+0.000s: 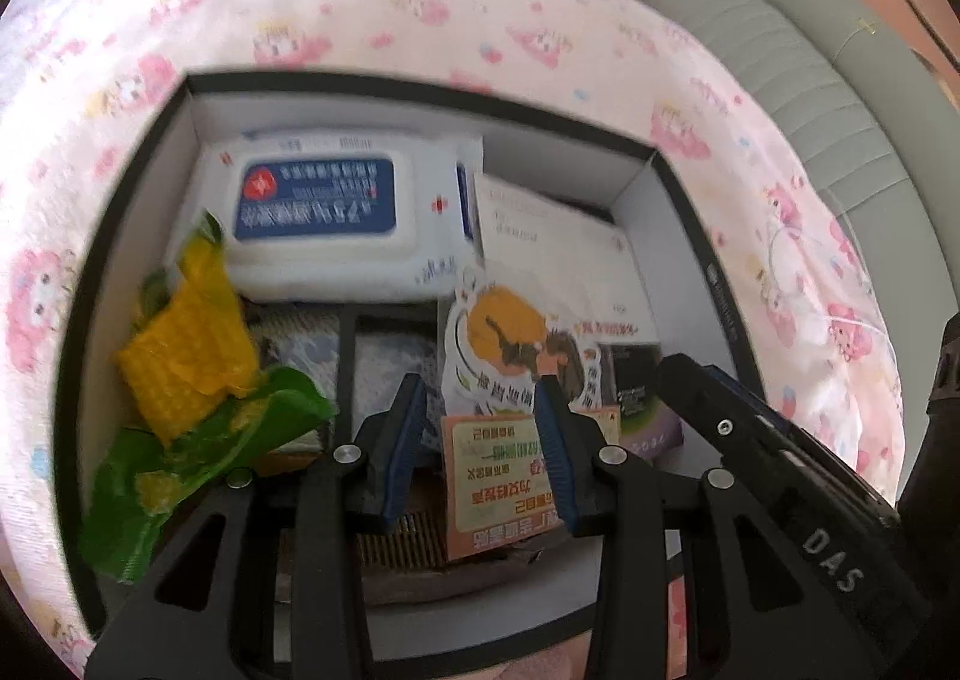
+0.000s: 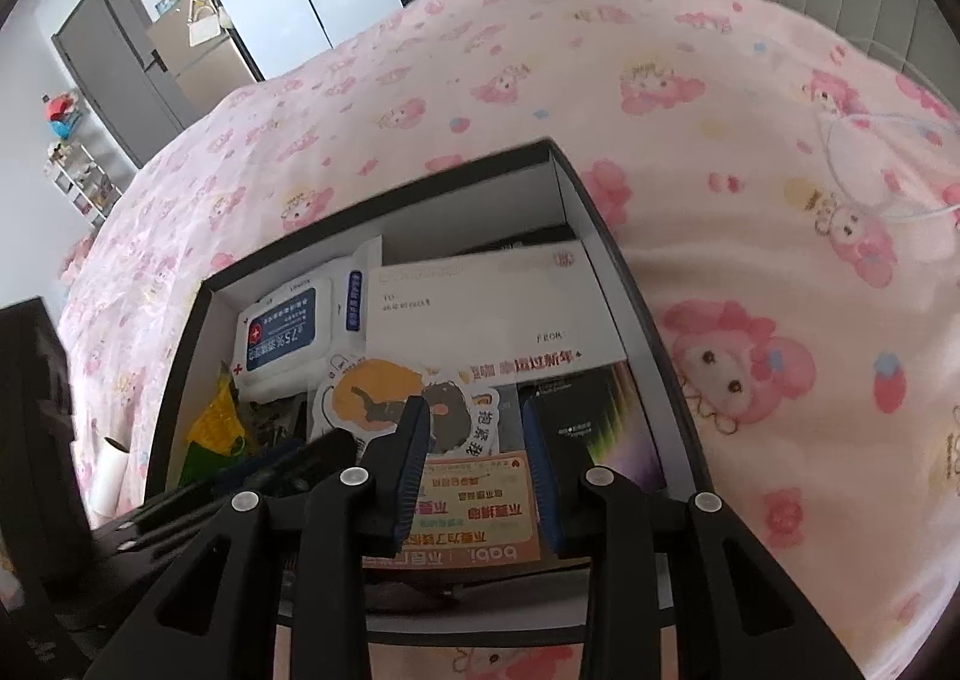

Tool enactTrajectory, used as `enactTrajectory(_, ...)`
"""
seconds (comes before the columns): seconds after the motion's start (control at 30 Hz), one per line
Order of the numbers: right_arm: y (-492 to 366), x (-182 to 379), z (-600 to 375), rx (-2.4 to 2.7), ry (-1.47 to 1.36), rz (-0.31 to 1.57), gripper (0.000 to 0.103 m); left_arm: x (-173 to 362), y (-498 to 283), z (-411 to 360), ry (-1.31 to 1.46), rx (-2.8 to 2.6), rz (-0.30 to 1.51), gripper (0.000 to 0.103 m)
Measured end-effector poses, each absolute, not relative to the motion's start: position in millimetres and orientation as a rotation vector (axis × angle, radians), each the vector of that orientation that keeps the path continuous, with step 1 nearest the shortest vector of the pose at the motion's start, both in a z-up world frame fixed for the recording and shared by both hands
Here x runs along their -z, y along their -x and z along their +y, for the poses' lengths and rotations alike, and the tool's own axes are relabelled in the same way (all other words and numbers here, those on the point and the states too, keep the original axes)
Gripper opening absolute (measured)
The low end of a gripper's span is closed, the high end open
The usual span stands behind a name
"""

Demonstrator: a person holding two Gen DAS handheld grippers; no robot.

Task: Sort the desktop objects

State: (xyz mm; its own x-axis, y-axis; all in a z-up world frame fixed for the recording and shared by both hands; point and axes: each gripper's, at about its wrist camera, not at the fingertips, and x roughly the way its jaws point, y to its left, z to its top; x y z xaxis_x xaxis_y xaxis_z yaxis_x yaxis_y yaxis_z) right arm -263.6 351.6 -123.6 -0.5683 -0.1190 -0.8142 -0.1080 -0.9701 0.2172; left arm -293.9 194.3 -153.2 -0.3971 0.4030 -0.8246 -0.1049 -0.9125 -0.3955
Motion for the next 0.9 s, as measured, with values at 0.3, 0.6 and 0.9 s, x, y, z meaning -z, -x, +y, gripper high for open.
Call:
enactTrajectory(0.3,261,119,338,2.774,-1.428,-0.268,0.031,162,294,197,1.561,-2.345,-0.351,0.037)
enactTrajectory(0.6,260,118,347,2.745,-1.414,-0.38,0.032,175,295,193,1.544,-2.229,-0.48,0.037)
enactTrajectory(0.9,264,133,339,2.583,-1.493,-0.458,0.032,160,286,166,1.509,-2.294,-0.499,0.036)
